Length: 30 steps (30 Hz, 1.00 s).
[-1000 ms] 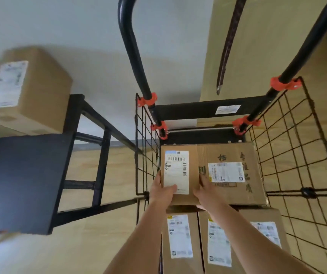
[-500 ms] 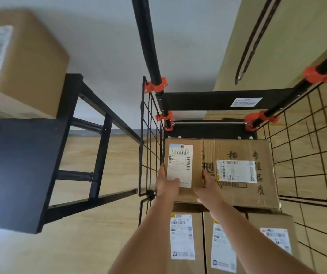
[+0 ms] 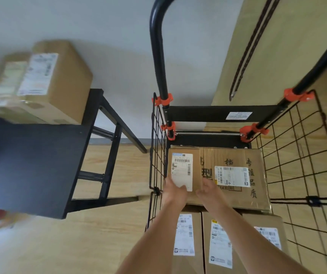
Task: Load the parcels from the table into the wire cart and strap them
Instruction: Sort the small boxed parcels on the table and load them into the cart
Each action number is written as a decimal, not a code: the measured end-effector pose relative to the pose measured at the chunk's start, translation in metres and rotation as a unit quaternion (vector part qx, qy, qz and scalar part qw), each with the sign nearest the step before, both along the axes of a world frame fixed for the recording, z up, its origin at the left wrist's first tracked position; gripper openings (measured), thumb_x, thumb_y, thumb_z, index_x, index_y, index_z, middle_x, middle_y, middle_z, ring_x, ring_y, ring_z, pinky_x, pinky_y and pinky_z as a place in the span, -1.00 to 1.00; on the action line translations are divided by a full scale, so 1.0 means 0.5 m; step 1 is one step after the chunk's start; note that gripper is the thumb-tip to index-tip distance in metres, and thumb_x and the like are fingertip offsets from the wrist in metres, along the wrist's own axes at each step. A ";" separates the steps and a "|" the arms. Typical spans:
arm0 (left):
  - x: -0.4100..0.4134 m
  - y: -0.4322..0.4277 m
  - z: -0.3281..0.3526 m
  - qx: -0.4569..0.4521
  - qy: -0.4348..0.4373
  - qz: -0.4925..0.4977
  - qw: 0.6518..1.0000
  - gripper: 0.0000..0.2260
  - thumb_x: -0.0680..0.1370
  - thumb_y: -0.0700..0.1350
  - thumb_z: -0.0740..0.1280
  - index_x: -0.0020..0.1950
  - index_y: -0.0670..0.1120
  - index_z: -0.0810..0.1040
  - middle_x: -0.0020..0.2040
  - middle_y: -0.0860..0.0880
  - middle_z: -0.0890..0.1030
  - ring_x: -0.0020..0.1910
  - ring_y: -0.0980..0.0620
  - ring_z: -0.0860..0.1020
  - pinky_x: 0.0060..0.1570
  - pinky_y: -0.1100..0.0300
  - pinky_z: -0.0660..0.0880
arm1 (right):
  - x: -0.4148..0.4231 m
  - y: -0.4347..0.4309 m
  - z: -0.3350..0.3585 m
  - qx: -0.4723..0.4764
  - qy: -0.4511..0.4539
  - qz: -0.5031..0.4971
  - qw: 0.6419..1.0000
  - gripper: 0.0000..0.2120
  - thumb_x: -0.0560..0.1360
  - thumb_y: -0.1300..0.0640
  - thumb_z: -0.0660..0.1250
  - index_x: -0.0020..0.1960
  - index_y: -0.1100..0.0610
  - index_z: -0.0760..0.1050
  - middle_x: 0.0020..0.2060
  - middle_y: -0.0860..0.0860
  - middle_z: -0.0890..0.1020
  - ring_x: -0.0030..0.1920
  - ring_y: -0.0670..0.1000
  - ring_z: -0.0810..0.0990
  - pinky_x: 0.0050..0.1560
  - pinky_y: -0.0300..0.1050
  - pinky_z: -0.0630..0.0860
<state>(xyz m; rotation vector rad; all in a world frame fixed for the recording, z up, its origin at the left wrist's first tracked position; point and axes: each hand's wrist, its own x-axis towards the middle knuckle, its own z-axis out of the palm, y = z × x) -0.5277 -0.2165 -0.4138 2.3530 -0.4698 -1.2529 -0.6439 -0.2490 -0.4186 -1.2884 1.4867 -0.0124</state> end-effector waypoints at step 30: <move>0.366 0.477 0.378 -0.039 -0.150 -0.207 0.966 -0.52 0.57 -0.23 0.22 0.50 -0.01 0.31 0.39 -0.10 0.41 0.29 -0.11 0.46 0.24 0.04 0.47 | 0.343 0.368 0.417 -0.271 0.211 0.336 0.877 -0.87 0.56 0.19 0.22 -0.02 -0.02 0.49 -0.12 -0.07 0.55 -0.15 -0.04 0.53 -0.37 -0.22 0.30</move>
